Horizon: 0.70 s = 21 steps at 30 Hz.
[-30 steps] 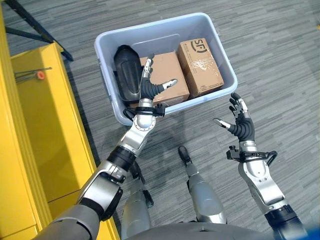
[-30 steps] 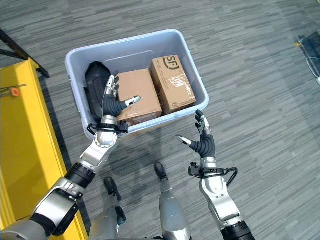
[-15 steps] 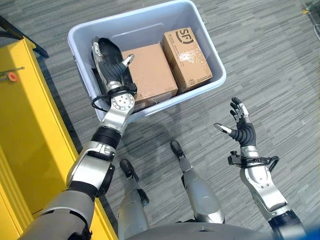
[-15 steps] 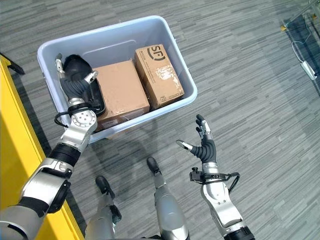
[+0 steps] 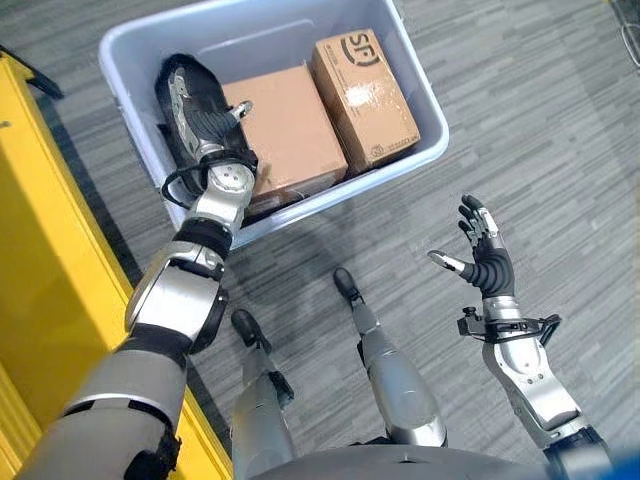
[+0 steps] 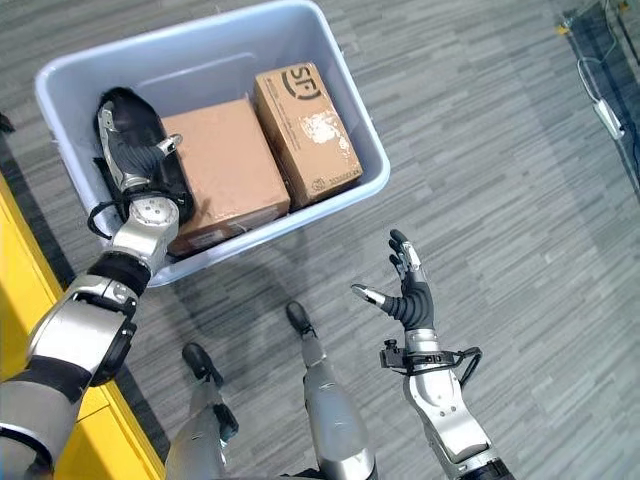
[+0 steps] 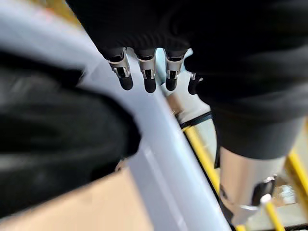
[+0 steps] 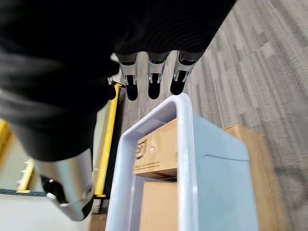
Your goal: Move parts from the plastic box to the shelf.
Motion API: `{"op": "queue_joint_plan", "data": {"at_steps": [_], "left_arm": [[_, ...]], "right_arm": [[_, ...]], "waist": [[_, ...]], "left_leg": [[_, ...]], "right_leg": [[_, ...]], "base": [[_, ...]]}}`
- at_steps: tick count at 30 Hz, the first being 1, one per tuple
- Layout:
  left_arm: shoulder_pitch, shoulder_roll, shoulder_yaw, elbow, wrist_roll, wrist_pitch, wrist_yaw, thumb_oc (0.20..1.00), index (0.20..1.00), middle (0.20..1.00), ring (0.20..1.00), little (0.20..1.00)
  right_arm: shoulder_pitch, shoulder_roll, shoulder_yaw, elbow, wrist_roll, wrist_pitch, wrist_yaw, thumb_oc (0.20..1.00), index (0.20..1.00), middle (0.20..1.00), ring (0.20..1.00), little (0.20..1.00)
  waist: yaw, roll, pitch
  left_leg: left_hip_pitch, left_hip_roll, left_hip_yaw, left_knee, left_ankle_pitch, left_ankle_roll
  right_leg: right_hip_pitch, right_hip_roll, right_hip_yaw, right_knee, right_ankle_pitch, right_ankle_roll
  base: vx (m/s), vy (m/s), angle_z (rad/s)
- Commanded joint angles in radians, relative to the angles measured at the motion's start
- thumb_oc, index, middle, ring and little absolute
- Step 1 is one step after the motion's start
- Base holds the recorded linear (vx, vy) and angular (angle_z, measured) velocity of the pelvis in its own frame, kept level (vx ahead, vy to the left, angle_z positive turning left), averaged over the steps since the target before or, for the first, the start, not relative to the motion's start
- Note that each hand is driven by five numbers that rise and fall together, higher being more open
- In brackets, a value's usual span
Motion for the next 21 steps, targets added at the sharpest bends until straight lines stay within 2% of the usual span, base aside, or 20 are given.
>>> {"op": "queue_joint_plan", "data": {"at_steps": [1,7,10,12,14,21], "left_arm": [[-0.127,0.128,-0.008,0.076,-0.015,-0.005,-0.090,1.000,1.000,1.000,1.000,1.000],[-0.134,0.140,-0.015,0.136,-0.004,0.042,-0.155,1.000,1.000,1.000,1.000,1.000],[-0.137,0.138,-0.044,0.166,0.070,0.078,-0.168,1.000,1.000,1.000,1.000,1.000],[-0.137,0.145,-0.103,0.180,0.206,0.115,-0.151,1.000,1.000,1.000,1.000,1.000],[-0.106,0.133,-0.102,0.210,0.247,0.143,-0.170,1.000,1.000,1.000,1.000,1.000],[-0.066,0.120,-0.072,0.248,0.246,0.175,-0.205,1.000,1.000,1.000,1.000,1.000]], "right_arm": [[-0.007,-0.030,-0.073,-0.041,0.022,-0.066,0.020,1.000,1.000,1.000,1.000,1.000],[0.017,-0.027,-0.079,-0.048,0.033,-0.062,0.046,1.000,1.000,1.000,1.000,1.000],[0.023,-0.026,-0.076,-0.043,0.044,-0.059,0.058,1.000,1.000,1.000,1.000,1.000],[0.021,-0.034,-0.073,-0.042,0.049,-0.064,0.062,1.000,1.000,1.000,1.000,1.000],[0.023,-0.045,-0.087,-0.058,0.062,-0.068,0.076,1.000,1.000,1.000,1.000,1.000],[0.038,-0.049,-0.106,-0.067,0.082,-0.063,0.082,1.000,1.000,1.000,1.000,1.000]], "waist": [[-0.013,-0.010,0.014],[-0.028,-0.012,0.017],[-0.032,-0.012,0.019],[-0.034,-0.011,0.020],[-0.036,-0.014,0.024],[-0.042,-0.016,0.023]], "left_leg": [[-0.004,0.027,-0.034,0.147,-0.109,-0.034],[-0.030,0.030,-0.023,0.154,-0.115,-0.034],[-0.035,0.029,-0.023,0.153,-0.115,-0.034],[-0.038,0.029,-0.021,0.152,-0.113,-0.034],[-0.039,0.026,-0.021,0.150,-0.114,-0.033],[-0.039,0.024,-0.017,0.142,-0.116,-0.031]], "right_leg": [[-0.066,-0.024,0.002,0.160,-0.062,0.047],[-0.093,-0.017,0.015,0.156,-0.049,0.049],[-0.098,-0.017,0.018,0.150,-0.046,0.049],[-0.101,-0.017,0.018,0.149,-0.045,0.048],[-0.107,-0.017,0.020,0.150,-0.046,0.048],[-0.116,-0.013,0.025,0.151,-0.046,0.046]], "base": [[0.01,0.022,-0.18],[0.01,0.016,-0.11],[0.00,0.000,0.00],[0.00,0.000,0.00],[0.00,0.003,-0.02],[0.00,0.001,0.00]]}}
